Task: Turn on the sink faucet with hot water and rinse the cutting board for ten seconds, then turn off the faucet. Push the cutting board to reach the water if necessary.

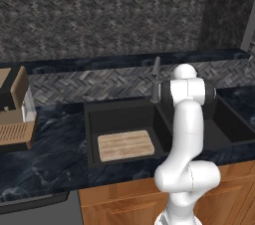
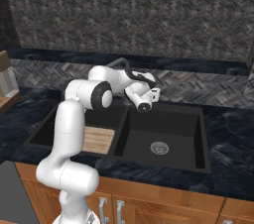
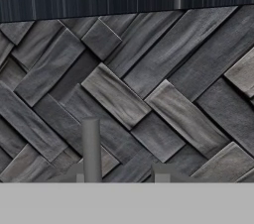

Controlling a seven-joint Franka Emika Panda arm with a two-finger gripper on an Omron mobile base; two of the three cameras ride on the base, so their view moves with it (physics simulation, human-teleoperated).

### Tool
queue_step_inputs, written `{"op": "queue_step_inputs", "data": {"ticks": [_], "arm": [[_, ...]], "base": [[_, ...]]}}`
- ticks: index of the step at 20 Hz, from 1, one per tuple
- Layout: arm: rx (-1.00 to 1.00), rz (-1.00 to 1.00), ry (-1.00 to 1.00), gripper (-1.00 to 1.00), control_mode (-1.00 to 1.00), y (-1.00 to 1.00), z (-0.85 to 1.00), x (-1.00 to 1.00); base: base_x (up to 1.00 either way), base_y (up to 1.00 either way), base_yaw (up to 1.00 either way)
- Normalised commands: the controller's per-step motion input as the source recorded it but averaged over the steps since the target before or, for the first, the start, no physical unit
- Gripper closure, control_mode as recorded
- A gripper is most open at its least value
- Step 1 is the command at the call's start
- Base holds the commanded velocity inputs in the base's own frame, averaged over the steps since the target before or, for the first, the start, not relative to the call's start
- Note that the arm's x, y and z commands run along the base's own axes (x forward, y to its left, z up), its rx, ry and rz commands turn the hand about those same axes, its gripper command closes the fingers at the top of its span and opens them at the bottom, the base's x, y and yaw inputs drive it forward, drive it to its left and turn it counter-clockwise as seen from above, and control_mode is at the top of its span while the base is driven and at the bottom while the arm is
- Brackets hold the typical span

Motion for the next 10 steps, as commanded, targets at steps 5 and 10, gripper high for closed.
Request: {"op": "queue_step_inputs", "data": {"ticks": [5, 10], "arm": [[0.0, 0.0, 0.0, 1.0, -1.0, 0.0, 0.0, 0.0], [0.0, 0.0, 0.0, 1.0, -1.0, 0.0, 0.0, 0.0]], "base": [[0.0, 0.0, 0.0], [0.0, 0.0, 0.0]]}}
